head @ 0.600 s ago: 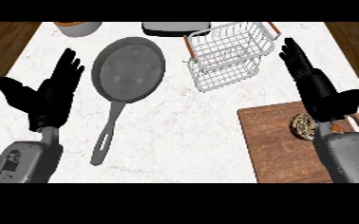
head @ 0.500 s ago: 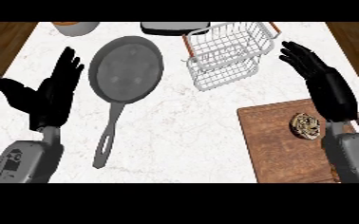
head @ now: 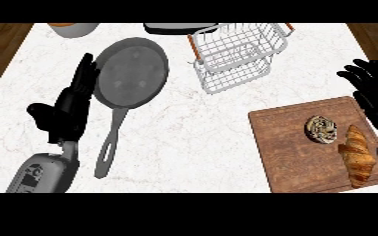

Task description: Pick the cupcake from the cutting board and place it in the tiered basket

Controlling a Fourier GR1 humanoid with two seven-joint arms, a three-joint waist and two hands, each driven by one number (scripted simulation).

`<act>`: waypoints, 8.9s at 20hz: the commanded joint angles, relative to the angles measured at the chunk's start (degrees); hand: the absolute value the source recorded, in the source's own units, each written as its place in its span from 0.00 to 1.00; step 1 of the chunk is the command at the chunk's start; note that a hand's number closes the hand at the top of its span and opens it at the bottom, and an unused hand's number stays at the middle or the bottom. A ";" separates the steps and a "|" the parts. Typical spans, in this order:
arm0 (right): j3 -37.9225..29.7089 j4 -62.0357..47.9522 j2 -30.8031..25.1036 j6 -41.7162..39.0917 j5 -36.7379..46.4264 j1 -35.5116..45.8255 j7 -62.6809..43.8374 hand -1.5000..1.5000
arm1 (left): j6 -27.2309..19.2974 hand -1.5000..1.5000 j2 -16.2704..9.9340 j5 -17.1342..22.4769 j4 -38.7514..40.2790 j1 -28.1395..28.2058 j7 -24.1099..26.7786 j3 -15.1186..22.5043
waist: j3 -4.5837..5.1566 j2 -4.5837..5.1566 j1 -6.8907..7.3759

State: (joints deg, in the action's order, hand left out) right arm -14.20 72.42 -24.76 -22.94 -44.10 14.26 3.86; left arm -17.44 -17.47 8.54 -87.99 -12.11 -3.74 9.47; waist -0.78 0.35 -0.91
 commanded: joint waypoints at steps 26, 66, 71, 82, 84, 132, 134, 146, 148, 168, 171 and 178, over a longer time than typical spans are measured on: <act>-15.84 27.31 -28.05 -39.58 39.39 -7.20 5.46 0.00 | -3.89 0.50 4.36 -6.31 -4.19 2.70 -0.52 5.46 | 0.50 -0.38 1.25; 6.82 28.26 -26.77 -13.50 81.33 -13.01 25.18 0.00 | 3.27 0.50 8.75 -10.61 0.56 0.91 0.29 -1.56 | 0.77 -0.28 1.17; 3.63 23.52 -24.86 -8.27 86.40 -15.93 29.74 0.00 | 1.25 0.50 11.74 -14.15 -1.01 2.39 0.28 0.02 | 0.77 -0.37 0.83; 5.05 15.71 -21.74 -11.95 90.43 -9.93 27.75 0.00 | 4.80 0.50 11.57 -13.68 -2.70 6.44 1.76 -1.81 | 0.78 -0.37 1.03; 5.19 15.95 -20.43 -10.90 90.93 -11.04 29.12 0.00 | 4.45 0.50 12.36 -15.02 -1.53 4.78 2.20 -1.61 | 0.78 -0.37 0.88; 11.23 3.61 -4.55 -6.32 101.42 -4.06 27.78 0.00 | 9.37 0.50 14.18 -16.54 0.46 4.79 3.66 -7.34 | 0.79 -0.38 0.85; 9.57 -8.11 -4.88 -1.20 101.71 0.17 32.50 0.00 | 7.80 0.50 15.50 -18.00 -1.79 2.10 -0.88 -6.08 | 0.76 -0.29 1.14; 13.72 1.01 2.10 13.63 110.01 -4.74 25.81 1.00 | 8.67 0.50 14.90 -17.41 -4.70 4.87 -1.37 -5.91 | 0.80 -0.50 0.82; 21.15 5.21 8.57 10.61 118.32 -2.37 12.16 1.00 | 8.94 0.50 14.54 -17.54 -1.71 3.34 -0.16 -6.17 | 1.06 -0.80 0.61; 44.98 43.43 24.72 -20.47 121.96 11.00 -48.64 1.00 | 6.19 0.50 17.41 -19.67 -0.96 4.01 0.94 -3.70 | 0.83 -0.70 0.87; 42.56 49.63 24.74 -30.07 115.44 17.38 -55.60 1.00 | 7.09 0.50 16.72 -18.59 -2.82 4.80 0.61 -4.81 | 0.85 -0.75 1.18; 28.17 46.58 24.73 -34.65 102.11 34.21 -62.65 1.00 | 6.78 0.50 16.32 -19.06 0.44 1.76 0.50 -5.70 | 0.88 -0.70 1.24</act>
State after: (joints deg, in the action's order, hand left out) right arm 19.45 119.46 -0.56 -51.38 64.54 40.27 -48.40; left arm -9.98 -1.23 -9.87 -87.81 -8.68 -1.75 4.02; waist 0.11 -0.33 0.25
